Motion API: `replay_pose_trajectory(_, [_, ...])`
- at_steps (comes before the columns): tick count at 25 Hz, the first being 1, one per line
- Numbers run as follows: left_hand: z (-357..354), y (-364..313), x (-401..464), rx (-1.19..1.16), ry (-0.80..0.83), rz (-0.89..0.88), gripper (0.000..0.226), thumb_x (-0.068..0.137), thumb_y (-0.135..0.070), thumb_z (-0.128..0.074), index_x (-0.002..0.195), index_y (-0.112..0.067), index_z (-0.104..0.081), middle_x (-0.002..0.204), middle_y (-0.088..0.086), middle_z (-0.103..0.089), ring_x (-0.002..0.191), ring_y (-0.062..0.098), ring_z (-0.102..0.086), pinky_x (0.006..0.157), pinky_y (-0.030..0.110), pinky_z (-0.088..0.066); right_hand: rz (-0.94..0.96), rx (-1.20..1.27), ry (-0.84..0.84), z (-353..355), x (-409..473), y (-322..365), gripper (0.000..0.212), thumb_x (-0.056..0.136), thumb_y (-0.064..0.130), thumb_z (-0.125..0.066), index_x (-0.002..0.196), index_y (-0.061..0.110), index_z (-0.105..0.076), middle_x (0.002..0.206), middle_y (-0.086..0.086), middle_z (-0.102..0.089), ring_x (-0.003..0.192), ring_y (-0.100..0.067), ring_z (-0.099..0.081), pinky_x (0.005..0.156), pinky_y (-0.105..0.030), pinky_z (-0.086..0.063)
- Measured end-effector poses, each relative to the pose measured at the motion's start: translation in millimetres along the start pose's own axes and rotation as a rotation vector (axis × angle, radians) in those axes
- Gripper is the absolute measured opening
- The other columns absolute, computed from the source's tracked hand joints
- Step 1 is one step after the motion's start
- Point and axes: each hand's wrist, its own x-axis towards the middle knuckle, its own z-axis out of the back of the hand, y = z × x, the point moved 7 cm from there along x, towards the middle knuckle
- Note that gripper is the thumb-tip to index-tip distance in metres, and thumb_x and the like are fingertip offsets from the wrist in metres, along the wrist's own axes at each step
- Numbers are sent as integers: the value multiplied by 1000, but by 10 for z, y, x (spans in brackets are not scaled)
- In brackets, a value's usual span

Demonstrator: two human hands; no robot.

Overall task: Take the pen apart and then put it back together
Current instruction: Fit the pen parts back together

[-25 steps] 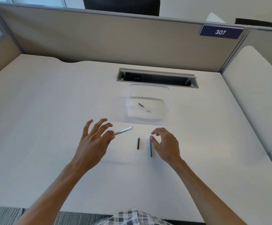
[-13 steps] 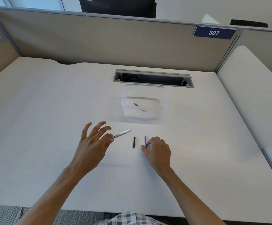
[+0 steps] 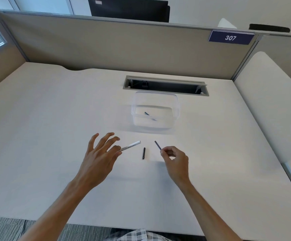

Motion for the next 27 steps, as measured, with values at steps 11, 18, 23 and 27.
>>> replay_pose_trajectory(11, [-19,-110,139,0,9,-59,28,100,-30,-40,100,-18,-65,126,0,-62,135,25,-46,114,51,-24,-16,418,87,287,-122,410,7,90,9,-69,91,11,-75,85,6,-73,77,4,-65,67,-10,-46])
replay_pose_trajectory(18, [-28,-198,168,-3,7,-89,26,100,-29,-41,99,-17,-65,125,0,-63,134,25,-47,114,52,-26,80,345,85,296,-169,512,9,91,13,-68,88,19,-74,84,12,-74,82,-1,-64,62,-17,-42])
replay_pose_trajectory(23, [-20,-215,174,7,8,-95,26,100,-29,-41,99,-18,-64,125,0,-62,134,25,-46,114,51,-26,102,316,94,300,-191,534,10,91,13,-68,88,20,-74,86,14,-74,83,0,-65,66,-25,-41])
replay_pose_trajectory(27, [-20,-208,173,21,12,-100,27,100,-29,-40,99,-18,-64,126,0,-62,134,25,-46,114,52,-25,115,281,103,315,-198,554,10,91,15,-68,89,23,-73,89,16,-74,88,-2,-66,68,-25,-42])
